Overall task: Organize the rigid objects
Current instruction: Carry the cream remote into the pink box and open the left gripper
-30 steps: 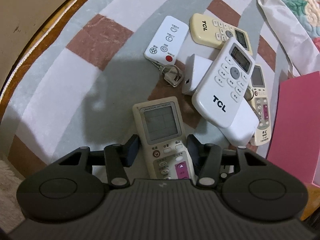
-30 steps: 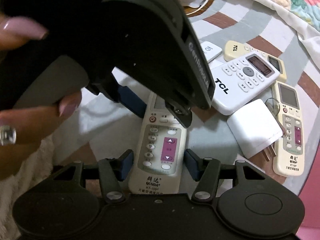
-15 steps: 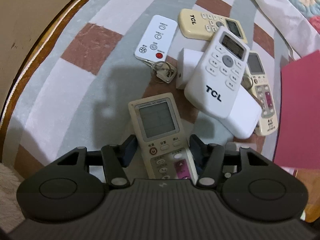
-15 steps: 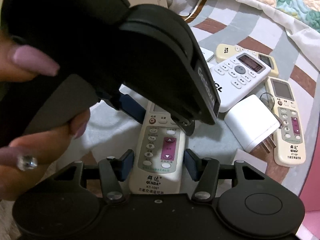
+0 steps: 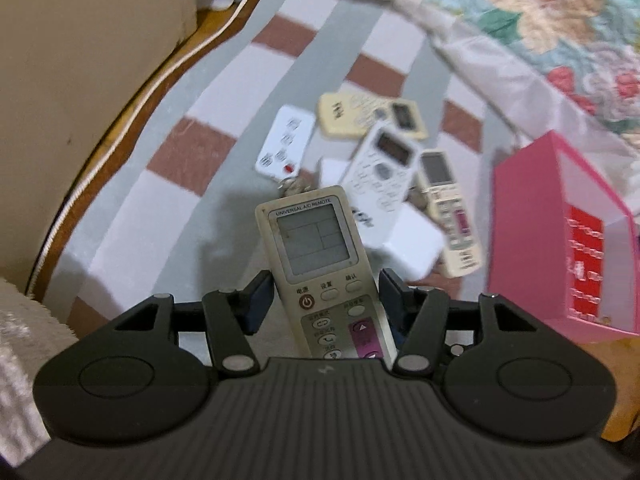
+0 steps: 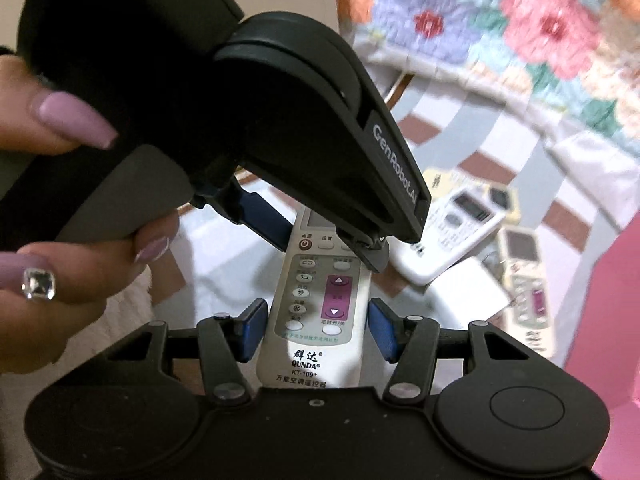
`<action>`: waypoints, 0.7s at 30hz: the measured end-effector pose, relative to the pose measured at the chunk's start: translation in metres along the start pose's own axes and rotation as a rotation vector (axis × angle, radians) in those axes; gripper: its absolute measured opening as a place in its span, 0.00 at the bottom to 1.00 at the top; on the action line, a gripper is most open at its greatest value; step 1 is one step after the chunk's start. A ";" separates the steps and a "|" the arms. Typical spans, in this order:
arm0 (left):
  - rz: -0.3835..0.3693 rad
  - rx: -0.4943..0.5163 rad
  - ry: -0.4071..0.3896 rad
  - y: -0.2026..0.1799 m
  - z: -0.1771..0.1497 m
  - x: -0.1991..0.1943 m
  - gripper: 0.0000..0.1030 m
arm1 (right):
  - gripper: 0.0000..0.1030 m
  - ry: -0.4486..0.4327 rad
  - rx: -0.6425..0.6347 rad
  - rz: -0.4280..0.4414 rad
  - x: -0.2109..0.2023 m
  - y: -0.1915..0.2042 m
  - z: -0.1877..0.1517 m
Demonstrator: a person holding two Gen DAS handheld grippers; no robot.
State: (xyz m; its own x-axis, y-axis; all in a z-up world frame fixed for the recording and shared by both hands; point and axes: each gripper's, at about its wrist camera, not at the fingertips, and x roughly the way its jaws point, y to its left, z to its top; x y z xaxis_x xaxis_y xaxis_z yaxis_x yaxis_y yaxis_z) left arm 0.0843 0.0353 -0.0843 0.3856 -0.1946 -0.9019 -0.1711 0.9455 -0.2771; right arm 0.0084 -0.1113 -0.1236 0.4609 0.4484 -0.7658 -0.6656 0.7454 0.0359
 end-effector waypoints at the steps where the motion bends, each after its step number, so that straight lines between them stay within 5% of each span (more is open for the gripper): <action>1: -0.011 0.009 -0.004 -0.004 0.001 -0.007 0.54 | 0.59 -0.016 0.006 -0.008 -0.009 -0.001 0.001; 13: -0.073 0.227 -0.015 -0.098 -0.002 -0.056 0.55 | 0.59 -0.043 0.070 -0.165 -0.090 -0.015 0.004; 21: -0.121 0.348 -0.059 -0.186 0.004 -0.065 0.55 | 0.59 -0.126 0.161 -0.257 -0.146 -0.071 -0.004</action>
State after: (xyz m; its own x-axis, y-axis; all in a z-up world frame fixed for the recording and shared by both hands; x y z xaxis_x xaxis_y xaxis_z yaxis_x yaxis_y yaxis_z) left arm 0.0948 -0.1264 0.0275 0.4371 -0.3045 -0.8463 0.1936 0.9507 -0.2421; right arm -0.0133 -0.2317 -0.0168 0.6774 0.2858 -0.6778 -0.4215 0.9060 -0.0393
